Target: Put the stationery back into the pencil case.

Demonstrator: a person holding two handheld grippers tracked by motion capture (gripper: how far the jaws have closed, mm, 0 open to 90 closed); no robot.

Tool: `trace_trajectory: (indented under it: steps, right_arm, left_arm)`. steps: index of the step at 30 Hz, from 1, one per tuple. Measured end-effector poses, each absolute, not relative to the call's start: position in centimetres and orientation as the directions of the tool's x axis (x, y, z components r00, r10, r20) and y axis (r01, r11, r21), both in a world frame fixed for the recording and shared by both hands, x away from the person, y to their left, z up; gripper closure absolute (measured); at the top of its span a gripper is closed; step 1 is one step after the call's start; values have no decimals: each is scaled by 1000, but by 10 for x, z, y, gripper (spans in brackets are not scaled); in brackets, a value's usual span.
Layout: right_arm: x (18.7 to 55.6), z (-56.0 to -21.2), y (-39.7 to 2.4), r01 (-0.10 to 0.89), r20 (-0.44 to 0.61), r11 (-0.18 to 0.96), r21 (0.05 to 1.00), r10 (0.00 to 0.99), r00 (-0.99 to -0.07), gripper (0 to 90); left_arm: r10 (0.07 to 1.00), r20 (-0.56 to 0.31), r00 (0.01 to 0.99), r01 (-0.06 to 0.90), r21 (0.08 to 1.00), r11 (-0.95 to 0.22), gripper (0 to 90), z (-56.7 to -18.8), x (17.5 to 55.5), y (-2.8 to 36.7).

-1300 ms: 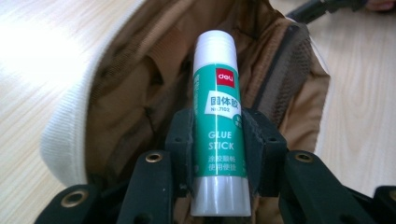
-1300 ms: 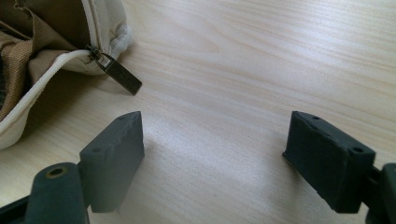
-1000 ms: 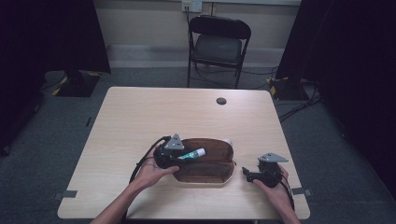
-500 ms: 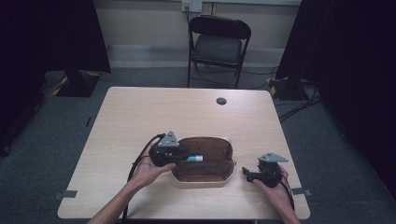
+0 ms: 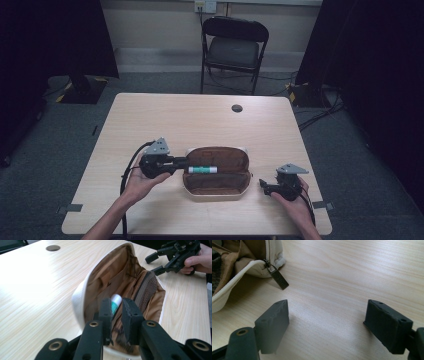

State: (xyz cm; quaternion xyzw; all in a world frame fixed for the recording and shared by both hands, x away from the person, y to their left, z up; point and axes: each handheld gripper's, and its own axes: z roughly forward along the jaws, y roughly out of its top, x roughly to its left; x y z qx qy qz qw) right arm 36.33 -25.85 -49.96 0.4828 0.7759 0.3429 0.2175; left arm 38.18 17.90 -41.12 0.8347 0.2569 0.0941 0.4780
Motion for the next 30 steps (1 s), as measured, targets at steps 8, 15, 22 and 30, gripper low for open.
trace_trajectory:
  steps: [8,15,22,30]
  right_arm:
    - [363,-500,-259,599,-8,299,743,898,-439,182]
    - [363,-500,-258,599,-8,299,743,899,-438,182]
    - [364,-500,-258,599,-9,297,743,900,-436,181]
    - [364,-500,-258,599,-11,298,744,901,-434,181]
  left_arm:
    - [596,-103,797,386,845,-371,635,-417,377,218]
    - [669,-103,736,437,828,-353,412,-428,367,248]
    - [724,-79,685,484,793,-371,241,-447,361,278]
    - [808,-86,583,597,720,-354,189,-480,363,302]
